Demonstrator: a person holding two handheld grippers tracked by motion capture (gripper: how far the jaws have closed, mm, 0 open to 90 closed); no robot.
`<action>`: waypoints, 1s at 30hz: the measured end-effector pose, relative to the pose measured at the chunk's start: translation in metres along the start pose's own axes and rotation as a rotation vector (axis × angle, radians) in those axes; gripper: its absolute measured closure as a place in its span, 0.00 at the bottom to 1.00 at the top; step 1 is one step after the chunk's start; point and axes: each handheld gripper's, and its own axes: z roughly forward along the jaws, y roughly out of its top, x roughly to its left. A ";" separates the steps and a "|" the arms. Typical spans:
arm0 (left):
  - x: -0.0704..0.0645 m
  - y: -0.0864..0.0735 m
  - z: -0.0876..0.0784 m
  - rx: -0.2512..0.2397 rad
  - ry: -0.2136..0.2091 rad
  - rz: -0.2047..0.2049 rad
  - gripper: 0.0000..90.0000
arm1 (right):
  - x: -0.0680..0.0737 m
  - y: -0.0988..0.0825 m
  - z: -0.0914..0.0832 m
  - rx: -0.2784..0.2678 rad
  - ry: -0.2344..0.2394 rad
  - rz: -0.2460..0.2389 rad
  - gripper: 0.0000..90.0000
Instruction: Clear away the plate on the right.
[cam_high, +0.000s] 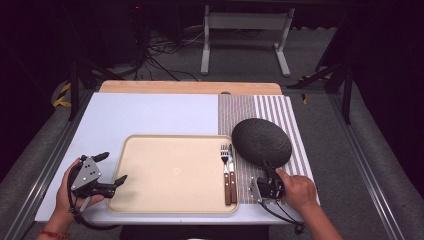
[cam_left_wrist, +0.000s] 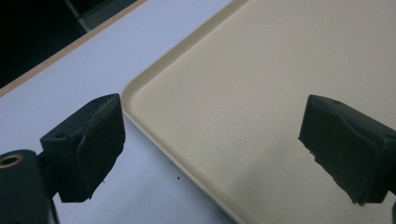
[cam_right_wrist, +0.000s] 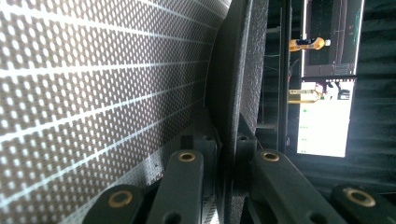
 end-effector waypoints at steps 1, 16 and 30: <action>0.000 0.000 0.000 0.000 -0.002 -0.001 0.09 | 0.000 0.001 -0.001 0.000 -0.003 -0.005 0.95; 0.000 0.000 -0.002 -0.002 0.007 0.001 0.09 | -0.014 0.016 -0.016 -0.051 -0.086 0.011 0.95; 0.000 0.000 -0.003 -0.007 0.004 -0.007 0.09 | -0.023 0.046 -0.031 -0.141 -0.105 -0.023 0.95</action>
